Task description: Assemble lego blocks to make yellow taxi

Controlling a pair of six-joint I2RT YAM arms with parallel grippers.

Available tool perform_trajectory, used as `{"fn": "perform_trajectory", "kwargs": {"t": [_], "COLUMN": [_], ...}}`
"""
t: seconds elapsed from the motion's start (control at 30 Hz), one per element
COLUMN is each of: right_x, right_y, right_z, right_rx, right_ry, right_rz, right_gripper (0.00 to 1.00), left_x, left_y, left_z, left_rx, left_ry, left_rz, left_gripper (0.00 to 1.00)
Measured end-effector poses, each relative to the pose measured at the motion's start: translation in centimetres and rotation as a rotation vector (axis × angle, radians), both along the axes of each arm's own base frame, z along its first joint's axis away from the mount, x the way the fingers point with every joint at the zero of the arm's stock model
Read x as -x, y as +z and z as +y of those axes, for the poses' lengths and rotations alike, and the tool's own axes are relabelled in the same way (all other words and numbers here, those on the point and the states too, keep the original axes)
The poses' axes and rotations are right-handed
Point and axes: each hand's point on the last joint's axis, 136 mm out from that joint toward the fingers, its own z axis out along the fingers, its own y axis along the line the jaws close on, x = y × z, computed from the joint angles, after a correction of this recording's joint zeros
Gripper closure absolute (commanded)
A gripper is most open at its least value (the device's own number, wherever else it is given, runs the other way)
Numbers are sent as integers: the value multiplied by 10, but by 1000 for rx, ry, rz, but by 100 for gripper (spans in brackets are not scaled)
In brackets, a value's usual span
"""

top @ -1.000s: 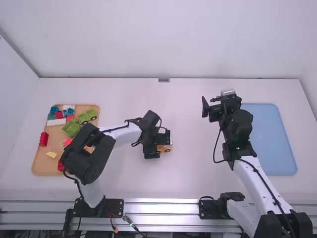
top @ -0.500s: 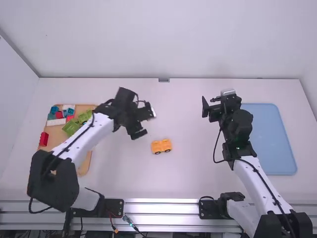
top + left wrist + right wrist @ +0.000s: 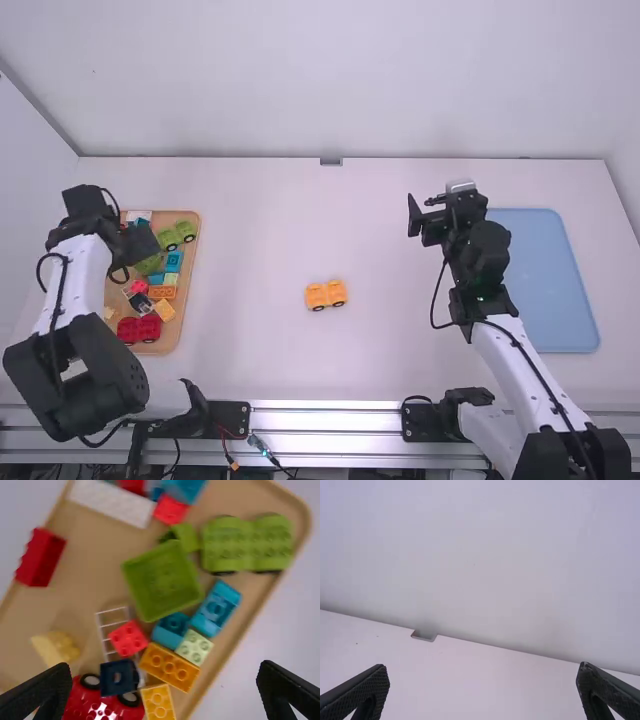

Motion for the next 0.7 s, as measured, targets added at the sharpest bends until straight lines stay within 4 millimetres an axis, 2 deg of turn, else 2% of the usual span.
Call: {"fn": "perform_trajectory", "kwargs": {"t": [0.27,0.4,0.47,0.53,0.57,0.6,0.63,0.7], "right_x": [0,0,0,0,0,0,0,0], "right_y": [0,0,0,0,0,1,1,3], "right_z": [0,0,0,0,0,0,0,-1], "right_rx": [0,2,3,1,1,1,1,1], "right_ry": [-1,-2,-2,-1,1,-1,-2,-4], "right_rz": [0,0,0,0,-1,-3,-4,-12], "right_gripper": [1,1,1,1,1,1,1,1], "left_x": [38,63,73,78,83,86,86,88], "left_y": [-6,-30,-50,-64,-79,-89,-90,-106], "left_z": [33,49,56,60,63,65,65,66], "left_rx": [65,130,181,210,241,259,261,284], "left_ry": [261,369,400,411,427,434,434,432], "left_rz": [2,73,116,139,168,185,187,215], "left_gripper": [1,0,14,18,27,31,33,39]}}
